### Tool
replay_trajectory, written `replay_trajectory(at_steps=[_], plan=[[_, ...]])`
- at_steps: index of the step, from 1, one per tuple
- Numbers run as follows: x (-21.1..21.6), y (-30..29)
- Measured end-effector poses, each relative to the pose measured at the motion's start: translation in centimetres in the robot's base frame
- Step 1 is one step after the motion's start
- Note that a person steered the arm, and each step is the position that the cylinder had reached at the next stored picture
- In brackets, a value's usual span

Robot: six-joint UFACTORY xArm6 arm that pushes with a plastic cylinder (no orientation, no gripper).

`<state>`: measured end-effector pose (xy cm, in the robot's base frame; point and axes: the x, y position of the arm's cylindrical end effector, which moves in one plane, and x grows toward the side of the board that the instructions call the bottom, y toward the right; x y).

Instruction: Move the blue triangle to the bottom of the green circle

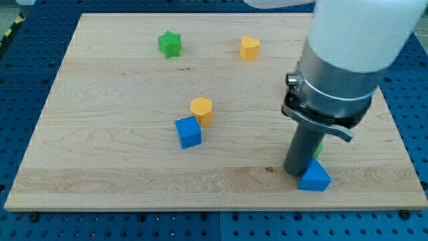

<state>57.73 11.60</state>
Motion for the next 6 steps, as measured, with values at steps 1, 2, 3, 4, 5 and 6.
replay_trajectory(at_steps=[1, 2, 3, 4, 5, 6], plan=[[1.1, -0.4], [1.9, -0.9], [2.7, -1.7], [3.3, -1.7], [3.7, -1.5], [3.7, -1.1]])
